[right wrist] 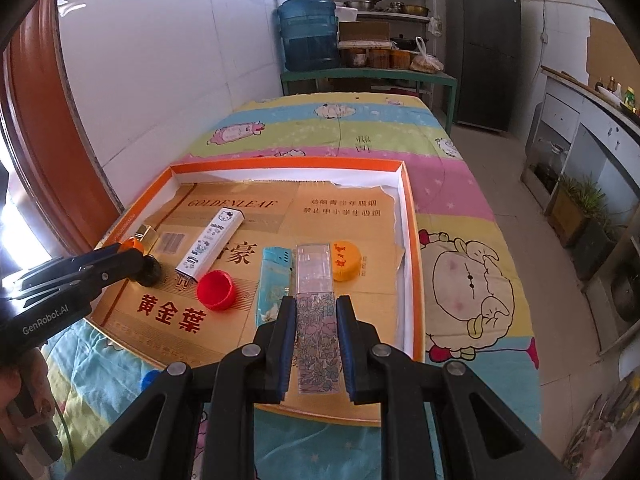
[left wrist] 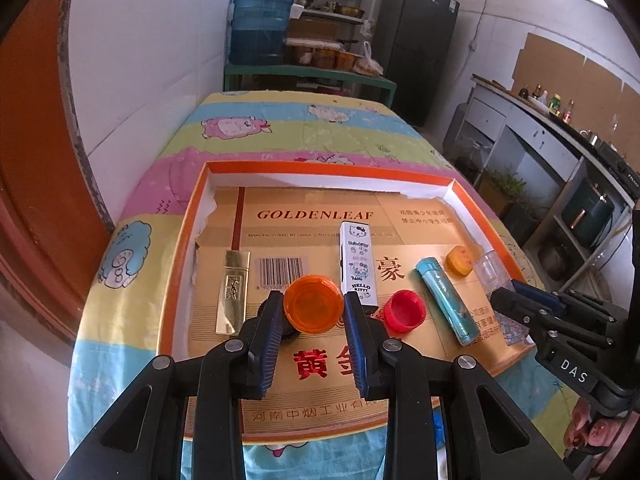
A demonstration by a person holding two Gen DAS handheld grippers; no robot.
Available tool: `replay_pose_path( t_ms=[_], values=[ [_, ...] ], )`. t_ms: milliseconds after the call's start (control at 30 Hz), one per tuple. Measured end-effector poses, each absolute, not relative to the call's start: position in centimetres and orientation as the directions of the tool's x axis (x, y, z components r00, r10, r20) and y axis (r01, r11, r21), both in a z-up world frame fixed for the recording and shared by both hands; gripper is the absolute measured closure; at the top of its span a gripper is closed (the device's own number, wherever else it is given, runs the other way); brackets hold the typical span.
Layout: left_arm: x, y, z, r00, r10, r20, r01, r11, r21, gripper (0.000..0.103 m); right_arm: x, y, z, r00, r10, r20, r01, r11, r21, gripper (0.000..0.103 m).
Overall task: Organize rigid objects
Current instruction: 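Carry the orange cap with the left tool while the right tool carries the glitter tube over the tray, then open the left tool to drop the orange cap while the right tool releases the glitter tube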
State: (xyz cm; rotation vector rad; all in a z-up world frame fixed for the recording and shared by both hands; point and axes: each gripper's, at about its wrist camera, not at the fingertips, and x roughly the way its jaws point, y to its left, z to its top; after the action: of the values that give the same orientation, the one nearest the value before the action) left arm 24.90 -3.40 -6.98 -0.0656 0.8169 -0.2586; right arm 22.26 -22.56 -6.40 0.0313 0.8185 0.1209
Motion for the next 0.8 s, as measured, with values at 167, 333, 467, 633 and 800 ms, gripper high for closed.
replay_pose_path(
  t_ms=[167, 333, 467, 633, 800],
  values=[
    [24.5, -5.1, -7.3, 0.63, -0.285, -0.722, 0.258, 0.954, -0.152, 0.072, 22.7, -22.6, -7.1, 0.665, 0.125, -0.737, -0.094, 0.992, 0.084, 0.082],
    [24.6, -6.7, -8.4, 0.594, -0.283, -0.753, 0.292, 0.948, -0.126, 0.072, 22.9, -22.6, -7.6, 0.654, 0.128, -0.745, -0.094, 0.992, 0.088, 0.082],
    [24.9, -6.7, -8.9, 0.582, -0.278, -0.764, 0.286, 0.95, -0.128, 0.072, 23.0, -22.6, -7.8, 0.65, 0.129, -0.749, -0.095, 0.992, 0.088, 0.082],
    [25.0, -6.7, -9.3, 0.573, -0.276, -0.772, 0.285, 0.95, -0.128, 0.072, 23.1, -22.7, -8.1, 0.647, 0.128, -0.752, -0.093, 0.992, 0.089, 0.082],
    [25.1, -6.9, -9.5, 0.57, -0.272, -0.775, 0.286, 0.95, -0.123, 0.072, 23.2, -22.6, -8.1, 0.648, 0.126, -0.751, -0.095, 0.992, 0.084, 0.082]
  ],
)
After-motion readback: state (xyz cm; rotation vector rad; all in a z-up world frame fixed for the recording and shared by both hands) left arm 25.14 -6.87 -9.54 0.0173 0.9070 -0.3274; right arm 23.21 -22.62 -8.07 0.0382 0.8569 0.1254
